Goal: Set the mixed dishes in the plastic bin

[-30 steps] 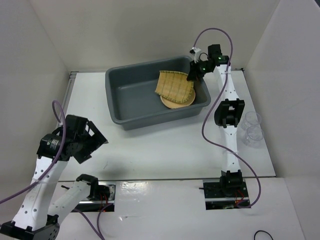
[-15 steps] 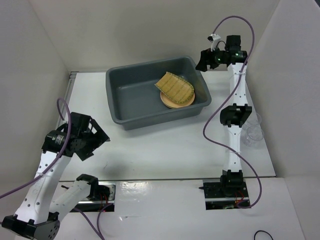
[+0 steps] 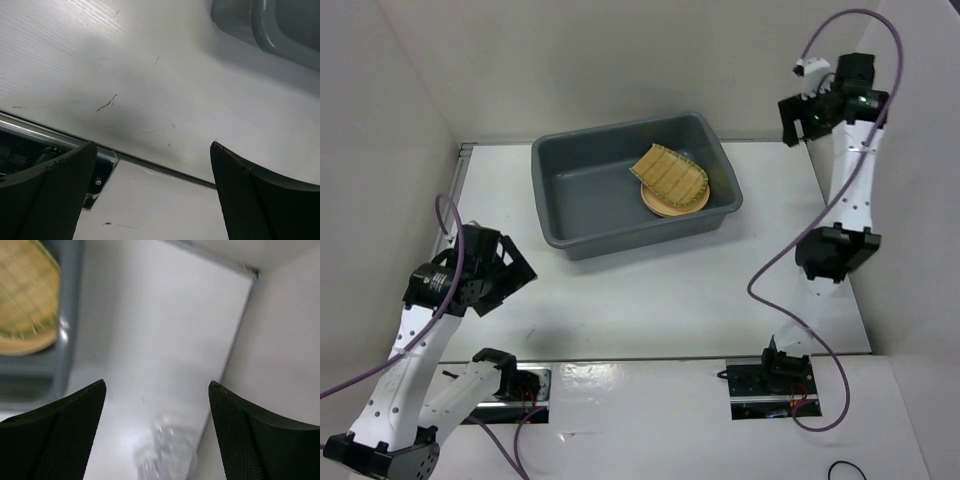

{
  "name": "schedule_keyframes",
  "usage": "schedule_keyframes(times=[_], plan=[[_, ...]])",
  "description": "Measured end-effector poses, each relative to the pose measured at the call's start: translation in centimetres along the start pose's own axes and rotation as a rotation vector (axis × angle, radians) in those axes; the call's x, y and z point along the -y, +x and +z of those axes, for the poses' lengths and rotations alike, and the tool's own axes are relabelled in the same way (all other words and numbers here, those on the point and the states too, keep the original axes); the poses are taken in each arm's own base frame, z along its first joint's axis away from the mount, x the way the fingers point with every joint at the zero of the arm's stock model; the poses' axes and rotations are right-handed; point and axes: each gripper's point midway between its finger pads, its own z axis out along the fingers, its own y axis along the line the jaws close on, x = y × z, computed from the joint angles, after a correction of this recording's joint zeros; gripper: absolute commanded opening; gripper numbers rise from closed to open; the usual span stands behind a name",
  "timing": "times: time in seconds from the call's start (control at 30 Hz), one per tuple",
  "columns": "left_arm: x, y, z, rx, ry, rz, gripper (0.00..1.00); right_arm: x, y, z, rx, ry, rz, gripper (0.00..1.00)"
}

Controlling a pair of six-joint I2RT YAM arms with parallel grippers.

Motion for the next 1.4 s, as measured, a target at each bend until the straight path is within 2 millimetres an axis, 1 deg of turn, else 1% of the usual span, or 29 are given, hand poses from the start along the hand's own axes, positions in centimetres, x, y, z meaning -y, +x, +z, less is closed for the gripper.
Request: schedule_keyframes(times=[0.03,0.07,0.1,0.13,0.17,0.2,0.27,0.33,0.37,0.43,0.5,0.67,0.77,0.83,0.87,0.97,1.1,1.13,1.2,1.23,1.27,1.3,1.37,1.4], plan=[[0.1,-0.1,0.2,0.006,0.003,0.002,1.00,0.9,1.5,-1.5,-0.032,0.020,0.001,0.88],[0.1,-0.1,0.4,0.009,0.006,0.008,1.00,1.3,3.0,-2.5,-0.065,0.030,0.003,0.88],[0.1,-0.1,0.7,0.010,0.007,0.017,1.00,1.5,5.6,-3.6,-0.123,0.033,0.012,0.89],[0.0,-0.1,0.9,0.009,0.005,0.020,1.00,1.7,7.4,-4.3,-0.162,0.041,0.022,0.91],[0.0,0.0,1.2,0.006,0.006,0.019,1.00,1.6,9.7,-4.5,-0.198,0.048,0.030,0.95],[-0.1,-0.1,1.5,0.006,0.002,0.024,1.00,0.9,12.6,-4.8,-0.256,0.042,0.038,0.95],[0.0,-0.2,1.7,0.000,0.003,0.027,1.00,-0.3,16.4,-4.5,-0.323,0.043,0.018,0.96],[0.3,-0.5,2.1,-0.005,0.011,0.038,1.00,-2.2,20.1,-3.8,-0.392,0.023,-0.012,0.96],[0.5,-0.6,2.3,-0.009,0.015,0.043,1.00,-2.9,21.7,-3.3,-0.415,0.016,-0.032,0.96],[0.6,-0.9,2.8,-0.015,0.016,0.045,1.00,-3.8,23.9,-2.5,-0.449,0.006,-0.051,0.96],[0.6,-1.0,3.1,-0.019,0.019,0.047,1.00,-3.7,25.0,-1.9,-0.466,0.016,-0.064,0.96],[0.7,-1.1,3.1,-0.019,0.044,0.055,1.00,-1.2,24.7,-0.6,-0.431,0.094,-0.064,0.96],[0.8,-1.1,2.8,-0.006,0.067,0.060,1.00,-0.2,25.8,0.8,-0.451,0.108,-0.054,0.96],[0.9,-1.1,2.6,0.002,0.079,0.070,1.00,0.0,26.8,1.9,-0.478,0.101,-0.048,0.93],[0.9,-1.1,2.5,0.007,0.085,0.072,1.00,-0.1,27.4,2.3,-0.493,0.093,-0.044,0.93],[0.9,-1.0,2.2,0.013,0.099,0.073,1.00,-0.6,29.0,3.1,-0.534,0.071,-0.037,0.89],[1.1,-1.0,2.3,0.011,0.110,0.076,1.00,-0.9,30.1,3.7,-0.565,0.053,-0.028,0.65],[1.1,-1.0,2.4,0.008,0.113,0.075,1.00,-1.0,30.4,3.9,-0.574,0.046,-0.023,0.46],[0.9,-1.1,2.5,0.010,0.111,0.073,1.00,-1.1,30.8,4.4,-0.589,0.031,-0.018,0.19],[0.9,-1.2,2.5,0.009,0.113,0.071,1.00,-1.3,30.9,4.6,-0.595,0.024,-0.007,0.00],[0.8,-1.2,2.6,0.010,0.113,0.068,1.00,-0.9,30.9,4.6,-0.605,0.033,-0.017,0.00],[0.7,-1.4,2.7,0.012,0.112,0.063,1.00,-0.9,30.4,4.6,-0.591,0.023,-0.005,0.00],[0.6,-1.6,2.7,0.013,0.115,0.062,1.00,-0.7,29.0,4.3,-0.561,0.012,0.012,0.00],[0.6,-1.7,2.7,0.015,0.120,0.061,1.00,-0.6,27.9,4.1,-0.537,0.003,0.018,0.00]])
